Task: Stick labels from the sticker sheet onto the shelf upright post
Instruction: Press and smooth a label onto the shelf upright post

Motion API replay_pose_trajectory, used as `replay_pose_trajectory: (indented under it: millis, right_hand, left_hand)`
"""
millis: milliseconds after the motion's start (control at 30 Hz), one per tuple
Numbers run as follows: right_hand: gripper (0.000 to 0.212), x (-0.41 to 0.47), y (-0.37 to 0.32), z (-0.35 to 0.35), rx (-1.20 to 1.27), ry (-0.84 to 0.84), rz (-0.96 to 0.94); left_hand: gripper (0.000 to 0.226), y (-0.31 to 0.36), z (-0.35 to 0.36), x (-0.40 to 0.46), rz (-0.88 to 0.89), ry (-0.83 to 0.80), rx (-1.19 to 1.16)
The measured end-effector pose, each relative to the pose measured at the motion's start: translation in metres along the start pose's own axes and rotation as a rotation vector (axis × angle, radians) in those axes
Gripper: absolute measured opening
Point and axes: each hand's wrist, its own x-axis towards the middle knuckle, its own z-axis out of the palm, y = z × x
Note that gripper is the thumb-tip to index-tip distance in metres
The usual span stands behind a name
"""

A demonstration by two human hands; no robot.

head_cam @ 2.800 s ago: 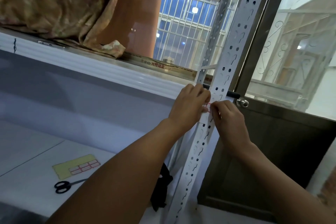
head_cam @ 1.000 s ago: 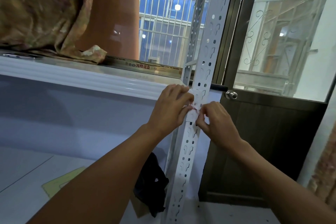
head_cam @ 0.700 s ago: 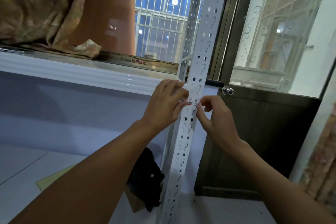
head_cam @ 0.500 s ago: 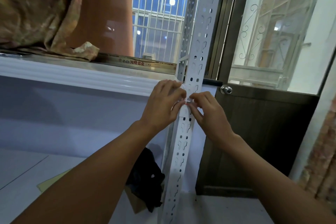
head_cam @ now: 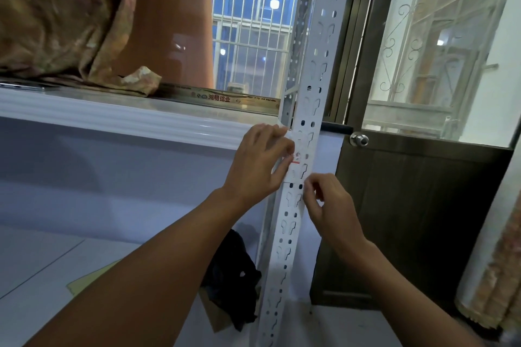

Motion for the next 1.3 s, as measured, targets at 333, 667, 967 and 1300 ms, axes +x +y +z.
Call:
replay_pose_trajectory:
  millis: [333,667,967,1300]
  right_hand:
    - [0.01,0.02,-0.019,-0.015,0.106,0.016,0.021]
    - [0.029,0.012,-0.029,-0.03,0.171,-0.188,0.062]
    - [0.019,0.011,-0.026,-0.034,0.054,-0.246,0.076]
    - [0.013,0.017,-0.025,-0.033,0.082,-0.262,0.023]
  left_hand:
    - [0.016,0.008,-0.005,0.003,-0.019,0.03,0.007]
    - [0.038,0.016,-0.007,0.002,0.018,0.026,0.136]
    - [0.015,0.031,0.0,0.0,-0.009,0.168,0.187]
    - [0.018,0.03,0.015,-0.002,-0.024,0.166,0.35]
